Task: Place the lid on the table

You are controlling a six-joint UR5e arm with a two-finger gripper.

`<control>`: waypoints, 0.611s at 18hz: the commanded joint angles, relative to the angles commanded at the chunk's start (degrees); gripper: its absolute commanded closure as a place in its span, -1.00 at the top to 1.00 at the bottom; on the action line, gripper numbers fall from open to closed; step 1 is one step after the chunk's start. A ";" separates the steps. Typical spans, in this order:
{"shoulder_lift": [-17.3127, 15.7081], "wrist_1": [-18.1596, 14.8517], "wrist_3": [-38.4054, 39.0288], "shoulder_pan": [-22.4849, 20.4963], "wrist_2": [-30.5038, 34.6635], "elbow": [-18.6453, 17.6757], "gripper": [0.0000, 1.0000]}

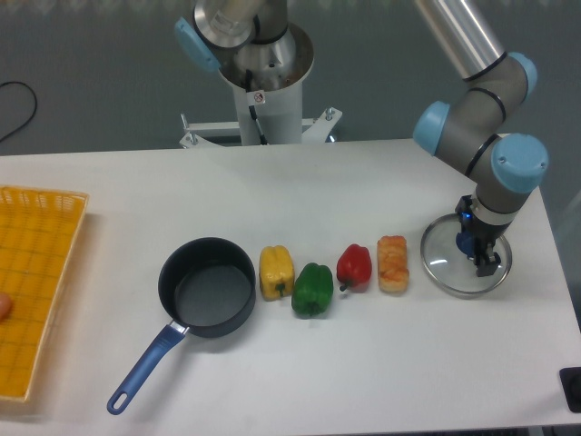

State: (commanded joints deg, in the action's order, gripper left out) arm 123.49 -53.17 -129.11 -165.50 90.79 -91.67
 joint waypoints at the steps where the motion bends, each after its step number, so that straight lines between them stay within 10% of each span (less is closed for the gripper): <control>1: 0.00 0.09 0.00 0.00 0.00 0.00 -0.09; 11: 0.35 1.23 0.09 0.09 0.00 -0.53 -0.09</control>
State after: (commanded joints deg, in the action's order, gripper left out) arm 123.84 -51.94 -129.02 -165.41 90.79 -92.20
